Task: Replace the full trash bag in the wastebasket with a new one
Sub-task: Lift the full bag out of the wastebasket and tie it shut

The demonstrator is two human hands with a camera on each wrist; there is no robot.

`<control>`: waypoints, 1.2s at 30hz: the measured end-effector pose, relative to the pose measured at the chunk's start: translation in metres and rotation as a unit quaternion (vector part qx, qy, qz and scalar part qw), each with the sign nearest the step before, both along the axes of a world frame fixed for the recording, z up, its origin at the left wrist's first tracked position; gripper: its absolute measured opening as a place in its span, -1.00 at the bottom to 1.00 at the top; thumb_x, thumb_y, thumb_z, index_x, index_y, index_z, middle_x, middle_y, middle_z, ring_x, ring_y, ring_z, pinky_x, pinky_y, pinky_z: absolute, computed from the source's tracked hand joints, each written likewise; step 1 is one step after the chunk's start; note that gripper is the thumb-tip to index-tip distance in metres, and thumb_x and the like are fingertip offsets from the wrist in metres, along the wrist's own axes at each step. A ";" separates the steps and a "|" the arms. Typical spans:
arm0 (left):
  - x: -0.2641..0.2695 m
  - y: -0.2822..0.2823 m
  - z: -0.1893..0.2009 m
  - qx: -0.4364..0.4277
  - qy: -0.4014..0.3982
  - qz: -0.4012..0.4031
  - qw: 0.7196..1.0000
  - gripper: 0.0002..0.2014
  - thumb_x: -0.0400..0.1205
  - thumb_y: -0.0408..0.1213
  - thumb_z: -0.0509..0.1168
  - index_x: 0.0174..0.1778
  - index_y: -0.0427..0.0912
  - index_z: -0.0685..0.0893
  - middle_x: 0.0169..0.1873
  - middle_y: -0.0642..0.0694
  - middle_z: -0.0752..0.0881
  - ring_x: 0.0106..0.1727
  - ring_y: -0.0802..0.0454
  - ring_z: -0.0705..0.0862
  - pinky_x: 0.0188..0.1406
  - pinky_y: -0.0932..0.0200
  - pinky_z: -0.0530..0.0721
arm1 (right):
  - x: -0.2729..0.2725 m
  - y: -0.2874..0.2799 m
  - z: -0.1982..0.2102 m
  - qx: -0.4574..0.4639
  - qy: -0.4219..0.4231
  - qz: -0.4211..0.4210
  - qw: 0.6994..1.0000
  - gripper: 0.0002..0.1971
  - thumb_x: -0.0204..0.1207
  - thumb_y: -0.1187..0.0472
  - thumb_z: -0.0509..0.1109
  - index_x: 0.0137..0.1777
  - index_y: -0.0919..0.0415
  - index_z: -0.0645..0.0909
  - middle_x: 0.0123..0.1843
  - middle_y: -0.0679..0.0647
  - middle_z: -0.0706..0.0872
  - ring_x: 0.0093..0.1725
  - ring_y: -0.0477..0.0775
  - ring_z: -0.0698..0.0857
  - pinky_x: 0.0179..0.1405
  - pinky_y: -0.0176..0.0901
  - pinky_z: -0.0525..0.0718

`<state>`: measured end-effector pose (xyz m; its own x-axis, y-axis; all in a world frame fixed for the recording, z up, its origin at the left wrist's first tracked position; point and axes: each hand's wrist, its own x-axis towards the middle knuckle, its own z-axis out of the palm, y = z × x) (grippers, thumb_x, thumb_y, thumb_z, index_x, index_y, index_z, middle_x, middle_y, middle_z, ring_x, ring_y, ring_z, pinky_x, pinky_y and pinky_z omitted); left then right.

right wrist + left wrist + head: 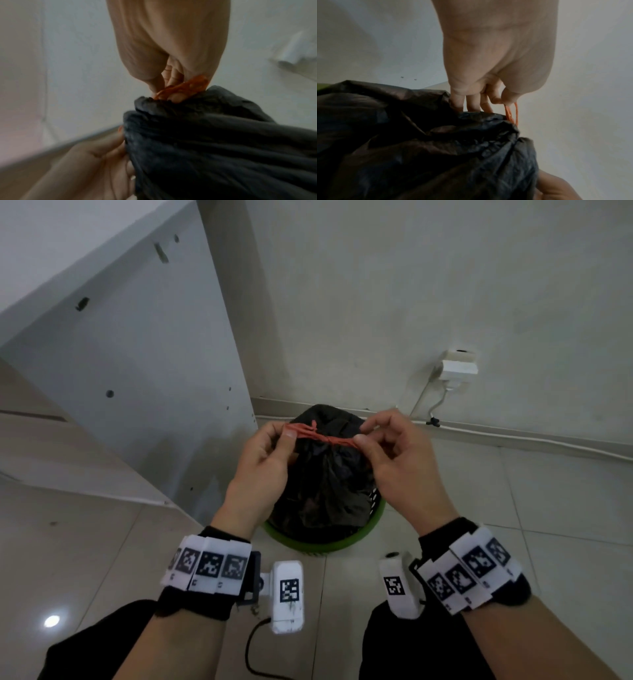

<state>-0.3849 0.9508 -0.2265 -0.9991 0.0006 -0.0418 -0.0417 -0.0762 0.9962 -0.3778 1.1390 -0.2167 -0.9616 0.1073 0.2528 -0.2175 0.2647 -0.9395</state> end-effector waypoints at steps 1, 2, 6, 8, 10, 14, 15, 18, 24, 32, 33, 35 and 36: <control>-0.001 0.001 0.002 0.009 -0.008 0.006 1.000 -0.78 0.81 -0.30 0.15 -0.05 -0.12 0.69 -0.18 -0.03 0.78 -0.09 0.00 0.69 -0.01 0.11 0.63 | 0.003 -0.001 -0.001 0.010 0.023 0.009 1.000 -0.91 0.57 0.31 0.45 -0.06 0.11 0.63 -0.34 0.06 0.69 -0.33 0.02 0.65 -0.23 -0.07 0.63; -0.001 0.002 0.005 0.010 -0.006 0.006 1.000 -0.78 0.81 -0.32 0.14 -0.04 -0.16 0.68 -0.21 0.03 0.80 -0.14 0.08 0.72 -0.06 0.20 0.65 | 0.005 -0.001 -0.001 0.012 0.034 0.011 0.999 -0.90 0.57 0.32 0.44 -0.05 0.10 0.63 -0.32 0.08 0.69 -0.30 0.06 0.67 -0.21 -0.05 0.65; -0.001 0.005 0.005 -0.015 0.028 0.019 0.999 -0.81 0.81 -0.35 0.13 0.01 -0.25 0.65 -0.34 0.14 0.78 -0.28 0.27 0.69 -0.14 0.35 0.64 | 0.003 0.002 -0.003 0.061 0.045 0.005 0.997 -0.88 0.60 0.33 0.40 0.07 0.13 0.61 -0.32 0.07 0.65 -0.27 0.03 0.66 -0.18 -0.12 0.63; -0.003 0.008 0.005 0.016 0.000 0.036 0.999 -0.78 0.82 -0.28 0.13 -0.02 -0.18 0.66 -0.19 -0.04 0.81 -0.13 0.01 0.74 -0.04 0.10 0.72 | 0.005 -0.001 -0.001 0.118 0.090 0.036 0.988 -0.81 0.59 0.25 0.43 0.19 0.14 0.65 -0.15 -0.05 0.67 -0.13 -0.15 0.65 -0.06 -0.29 0.57; -0.005 0.009 0.012 0.123 -0.063 0.044 0.989 -0.76 0.83 -0.27 0.09 -0.05 -0.18 0.63 -0.14 -0.14 0.83 -0.09 -0.03 0.79 -0.09 0.10 0.77 | 0.008 -0.009 -0.002 0.187 0.107 0.108 0.971 -0.57 0.51 0.07 0.51 0.36 0.14 0.63 0.22 -0.02 0.61 0.21 -0.12 0.62 0.26 -0.25 0.57; -0.004 0.001 0.021 0.136 -0.028 0.041 0.989 -0.88 0.81 -0.28 0.14 0.02 -0.10 0.57 -0.06 -0.10 0.84 -0.05 0.02 0.78 -0.11 0.08 0.79 | -0.009 -0.022 -0.017 0.201 0.073 0.119 0.970 -0.65 0.49 0.24 0.50 0.27 0.11 0.67 0.22 -0.01 0.74 0.25 -0.07 0.69 0.35 -0.05 0.62; -0.003 -0.006 0.018 0.038 0.051 0.035 0.997 -0.92 0.77 -0.25 0.23 0.15 -0.04 0.55 0.11 -0.10 0.80 0.08 0.05 0.76 0.04 0.05 0.76 | -0.018 -0.022 -0.016 0.163 0.036 0.098 0.981 -0.75 0.52 0.25 0.46 0.18 0.06 0.69 0.12 -0.05 0.78 0.14 -0.10 0.73 0.28 -0.03 0.66; -0.008 -0.022 -0.003 -0.362 0.232 -0.119 0.895 -0.21 0.56 0.01 0.46 0.68 0.10 0.25 0.69 -0.09 0.32 0.67 -0.02 0.34 0.65 0.03 0.34 | -0.043 -0.023 -0.008 0.083 -0.102 0.150 0.980 -0.90 0.65 0.19 0.34 0.02 0.07 0.70 -0.03 -0.04 0.80 -0.03 -0.15 0.72 0.18 0.05 0.71; -0.024 -0.011 -0.032 -0.332 0.143 -0.059 0.931 -0.43 0.55 -0.49 0.32 0.48 -0.01 0.63 0.34 -0.06 0.73 0.38 0.01 0.65 0.49 0.03 0.57 | -0.035 -0.031 -0.041 0.112 -0.118 0.114 0.980 -0.47 0.48 -0.16 0.28 0.45 -0.05 0.44 0.40 0.08 0.62 0.42 0.08 0.58 0.50 0.23 0.47; -0.019 -0.002 -0.063 0.196 -0.317 -0.047 0.927 -0.64 0.78 -0.11 0.19 0.36 -0.25 0.67 0.23 -0.25 0.76 -0.06 -0.03 0.81 -0.01 0.14 0.76 | -0.023 -0.052 -0.098 0.261 -0.106 0.138 0.950 0.13 0.06 -0.55 0.46 0.61 0.00 0.28 0.38 0.03 0.48 0.43 0.12 0.47 0.48 0.25 0.44; -0.018 -0.008 -0.064 0.235 -0.313 -0.086 0.916 -0.56 0.80 -0.07 0.13 0.43 -0.31 0.62 0.23 -0.26 0.75 -0.12 -0.01 0.80 -0.10 0.23 0.74 | -0.026 -0.054 -0.097 0.274 -0.112 0.109 0.949 -0.03 0.07 -0.55 0.43 0.43 0.01 0.46 0.24 0.00 0.56 0.30 0.11 0.52 0.38 0.25 0.49; -0.021 -0.025 -0.068 0.152 -0.289 -0.093 0.940 -0.48 0.78 0.08 0.10 0.36 -0.26 0.70 0.22 -0.22 0.79 0.09 -0.07 0.80 0.17 0.12 0.71 | -0.030 -0.059 -0.095 0.288 -0.095 0.081 0.949 -0.30 0.17 -0.47 0.46 0.15 0.03 0.58 0.09 -0.05 0.62 0.19 0.09 0.52 0.37 0.21 0.45; -0.022 -0.036 -0.074 0.036 -0.256 -0.064 0.964 -0.50 0.76 0.13 0.12 0.27 -0.17 0.77 0.19 -0.18 0.81 0.19 -0.09 0.77 0.32 0.03 0.65 | -0.033 -0.060 -0.096 0.263 -0.084 0.057 0.960 -0.39 0.24 -0.39 0.49 0.11 0.04 0.61 0.10 -0.06 0.63 0.25 0.06 0.50 0.46 0.16 0.37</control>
<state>-0.4069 0.9151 -0.3006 -0.8387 0.1450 -0.5249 -0.5407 -0.1063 0.8345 -0.4103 1.0787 -0.3131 -0.9913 -0.1011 0.0844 -0.1311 0.6950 -0.7070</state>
